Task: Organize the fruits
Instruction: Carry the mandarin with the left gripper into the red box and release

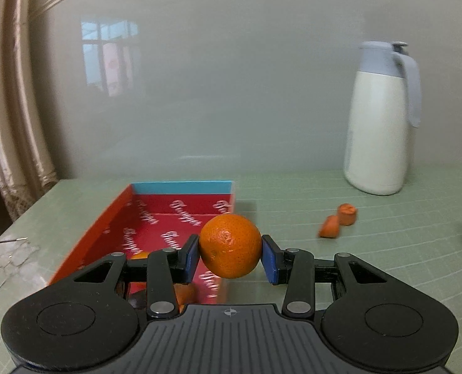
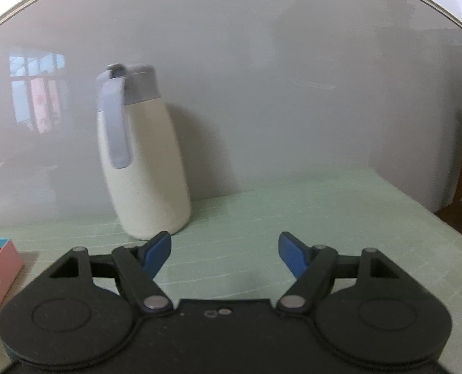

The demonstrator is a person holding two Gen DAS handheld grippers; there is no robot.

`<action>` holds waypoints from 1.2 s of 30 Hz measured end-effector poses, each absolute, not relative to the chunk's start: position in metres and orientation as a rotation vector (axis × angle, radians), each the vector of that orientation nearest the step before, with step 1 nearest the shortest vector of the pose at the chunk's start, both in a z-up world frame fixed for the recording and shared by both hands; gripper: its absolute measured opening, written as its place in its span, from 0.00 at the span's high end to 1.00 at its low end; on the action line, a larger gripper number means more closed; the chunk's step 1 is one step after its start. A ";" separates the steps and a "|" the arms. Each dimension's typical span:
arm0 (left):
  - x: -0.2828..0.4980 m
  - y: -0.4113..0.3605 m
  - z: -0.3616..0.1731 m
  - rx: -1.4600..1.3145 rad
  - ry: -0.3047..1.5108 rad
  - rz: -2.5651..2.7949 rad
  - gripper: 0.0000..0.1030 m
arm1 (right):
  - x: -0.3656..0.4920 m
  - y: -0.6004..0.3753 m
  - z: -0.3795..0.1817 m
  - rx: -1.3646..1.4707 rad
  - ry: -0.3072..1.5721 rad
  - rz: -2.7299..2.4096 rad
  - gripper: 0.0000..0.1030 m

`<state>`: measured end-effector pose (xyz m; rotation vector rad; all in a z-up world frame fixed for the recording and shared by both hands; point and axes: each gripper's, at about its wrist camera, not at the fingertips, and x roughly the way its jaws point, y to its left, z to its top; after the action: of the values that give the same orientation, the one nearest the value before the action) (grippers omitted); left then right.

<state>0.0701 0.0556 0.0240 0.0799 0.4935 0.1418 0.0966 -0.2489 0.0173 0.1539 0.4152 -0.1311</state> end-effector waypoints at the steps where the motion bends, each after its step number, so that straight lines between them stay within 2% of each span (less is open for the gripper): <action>1: 0.069 0.060 0.024 0.077 0.493 0.147 0.59 | 0.098 -0.244 0.017 0.148 0.416 -0.125 0.27; 36: 0.073 0.146 -0.007 -0.001 0.553 0.262 0.59 | 0.122 -0.160 0.011 0.058 0.454 -0.039 0.27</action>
<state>0.0727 0.1455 -0.0068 -0.0015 0.5527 0.2622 0.1223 -0.1605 0.0113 0.0585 0.4537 -0.0390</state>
